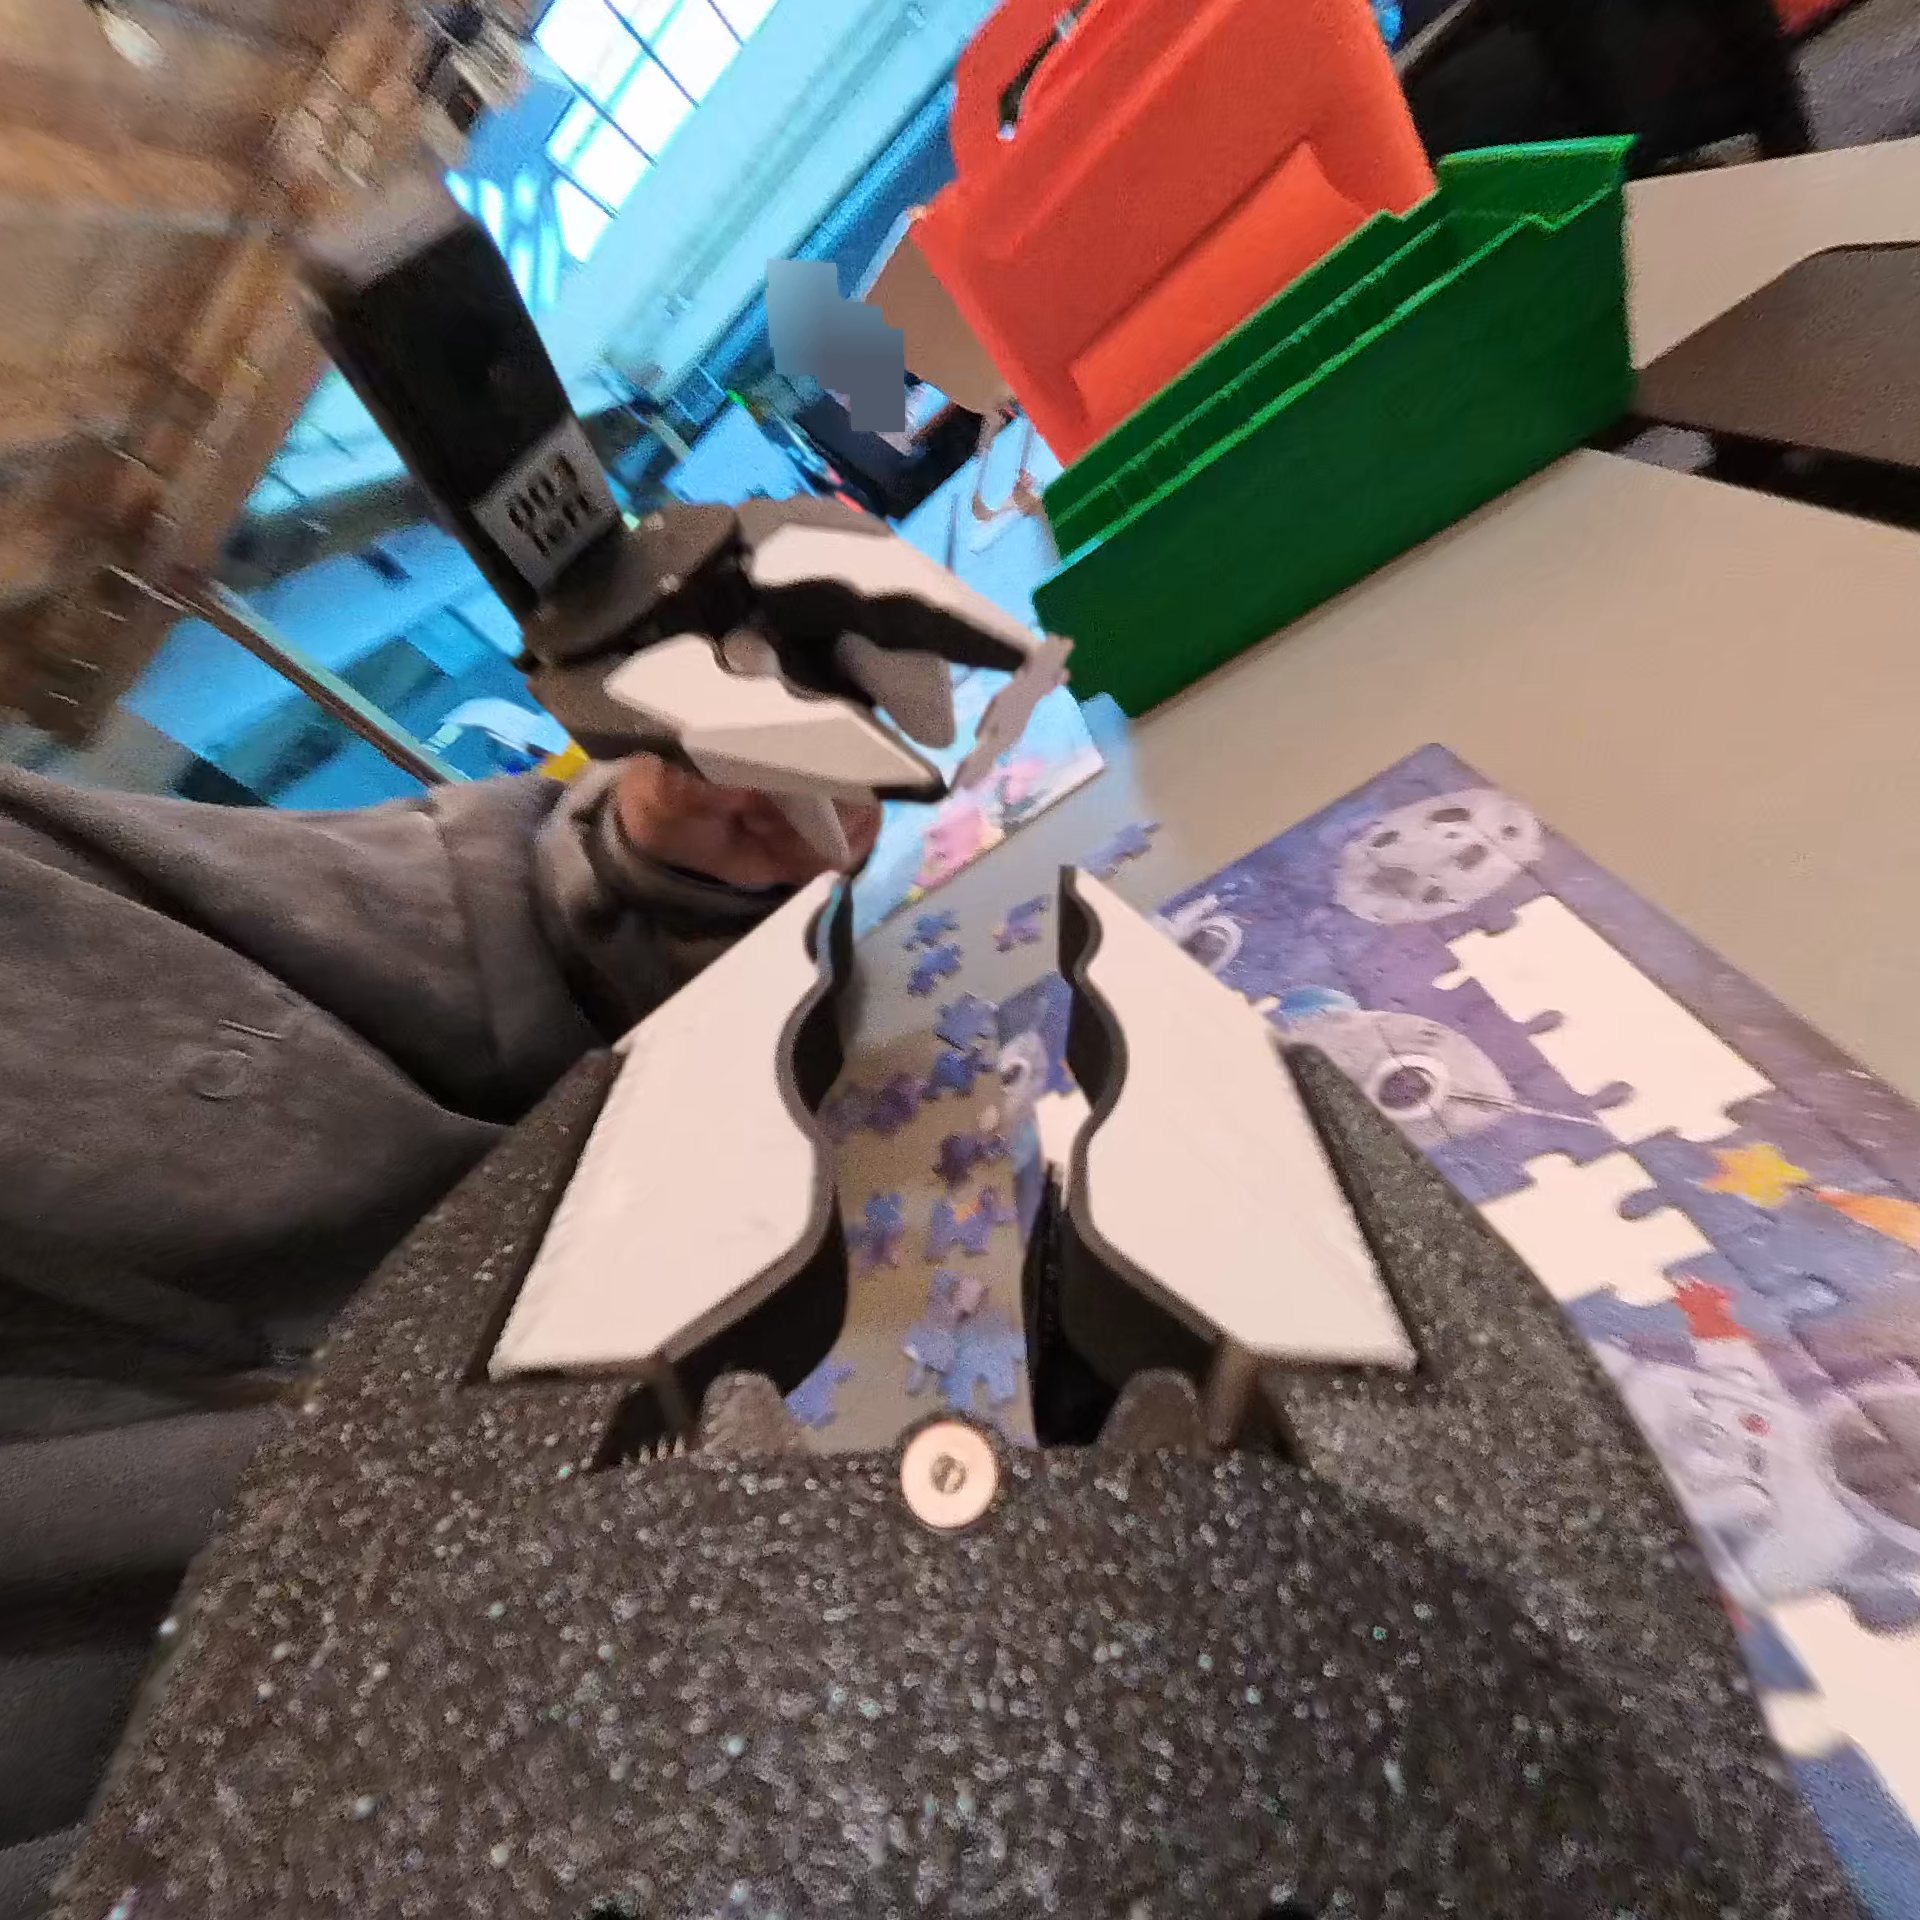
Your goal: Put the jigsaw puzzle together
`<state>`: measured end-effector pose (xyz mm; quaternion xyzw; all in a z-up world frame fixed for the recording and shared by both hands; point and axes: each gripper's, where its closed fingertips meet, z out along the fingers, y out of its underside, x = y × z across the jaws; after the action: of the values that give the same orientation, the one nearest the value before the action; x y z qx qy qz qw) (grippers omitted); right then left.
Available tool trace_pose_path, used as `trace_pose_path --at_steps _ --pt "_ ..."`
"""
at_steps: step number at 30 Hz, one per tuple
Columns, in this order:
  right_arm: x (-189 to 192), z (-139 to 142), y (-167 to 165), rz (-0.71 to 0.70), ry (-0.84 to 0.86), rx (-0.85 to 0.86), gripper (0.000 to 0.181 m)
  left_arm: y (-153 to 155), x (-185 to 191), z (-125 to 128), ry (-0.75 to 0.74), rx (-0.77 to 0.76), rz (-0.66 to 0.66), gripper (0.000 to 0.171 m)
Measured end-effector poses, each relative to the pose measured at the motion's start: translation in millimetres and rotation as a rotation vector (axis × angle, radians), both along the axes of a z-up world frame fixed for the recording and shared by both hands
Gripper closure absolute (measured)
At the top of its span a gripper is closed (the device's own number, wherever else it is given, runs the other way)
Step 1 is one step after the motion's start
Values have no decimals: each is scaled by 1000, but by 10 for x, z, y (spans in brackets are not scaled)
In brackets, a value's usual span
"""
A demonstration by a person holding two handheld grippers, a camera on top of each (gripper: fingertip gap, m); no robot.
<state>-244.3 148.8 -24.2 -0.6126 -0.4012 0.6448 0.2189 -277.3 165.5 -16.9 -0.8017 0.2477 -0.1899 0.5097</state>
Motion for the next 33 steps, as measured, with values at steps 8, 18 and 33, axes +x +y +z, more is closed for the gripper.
trace_pose_path --at_steps 8,18,33 --pt "-43 102 -140 114 84 -180 143 -102 257 -83 125 95 -38 138" --pt "29 -176 60 -7 -95 -59 181 -172 215 -287 202 80 -90 149" --pt "529 -1377 135 35 -826 467 166 -159 474 -1424 318 -349 -277 148"
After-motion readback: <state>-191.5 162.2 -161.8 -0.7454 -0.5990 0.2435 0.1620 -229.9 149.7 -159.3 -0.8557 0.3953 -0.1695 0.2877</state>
